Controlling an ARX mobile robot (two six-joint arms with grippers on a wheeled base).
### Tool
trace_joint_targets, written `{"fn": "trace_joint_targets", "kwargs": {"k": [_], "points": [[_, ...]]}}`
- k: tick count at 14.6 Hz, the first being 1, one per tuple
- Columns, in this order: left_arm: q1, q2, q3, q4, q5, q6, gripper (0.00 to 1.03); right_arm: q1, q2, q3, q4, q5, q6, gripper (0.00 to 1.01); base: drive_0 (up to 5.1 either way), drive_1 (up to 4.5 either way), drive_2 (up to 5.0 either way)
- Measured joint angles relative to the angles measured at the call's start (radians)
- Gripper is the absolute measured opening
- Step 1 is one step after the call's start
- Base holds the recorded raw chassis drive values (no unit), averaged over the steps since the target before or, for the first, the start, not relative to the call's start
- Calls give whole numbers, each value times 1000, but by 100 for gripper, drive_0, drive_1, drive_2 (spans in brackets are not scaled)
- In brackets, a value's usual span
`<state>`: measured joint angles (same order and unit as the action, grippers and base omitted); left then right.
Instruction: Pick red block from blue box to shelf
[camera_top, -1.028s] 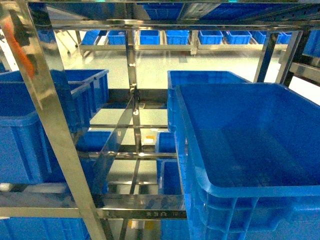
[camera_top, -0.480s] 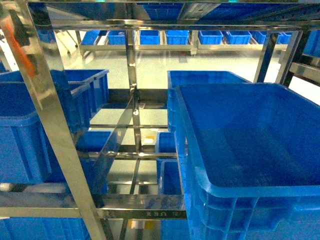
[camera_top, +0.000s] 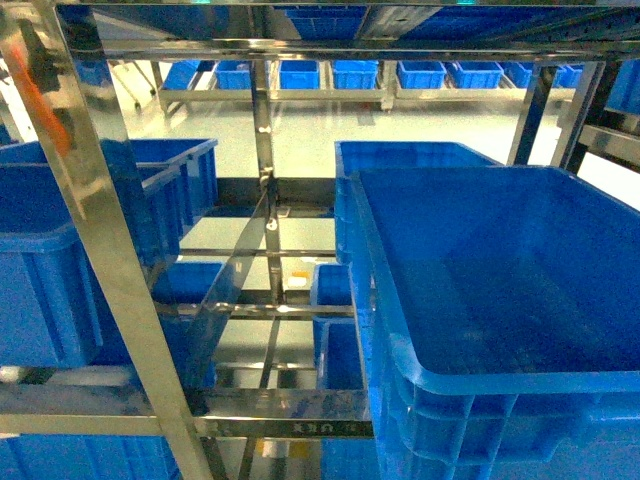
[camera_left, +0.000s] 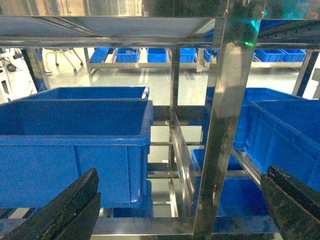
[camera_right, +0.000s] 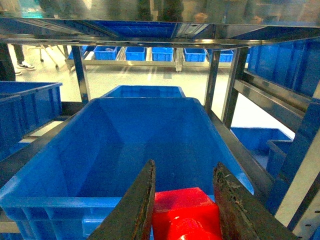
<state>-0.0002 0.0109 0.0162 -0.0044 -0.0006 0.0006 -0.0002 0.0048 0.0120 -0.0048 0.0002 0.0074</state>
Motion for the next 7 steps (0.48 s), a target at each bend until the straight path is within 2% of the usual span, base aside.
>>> {"fn": "trace_joint_targets", "kwargs": {"k": [7], "points": [[0, 0, 0, 0, 0, 0, 98, 0, 0, 0, 0, 0, 0, 28, 0, 0, 0]]}}
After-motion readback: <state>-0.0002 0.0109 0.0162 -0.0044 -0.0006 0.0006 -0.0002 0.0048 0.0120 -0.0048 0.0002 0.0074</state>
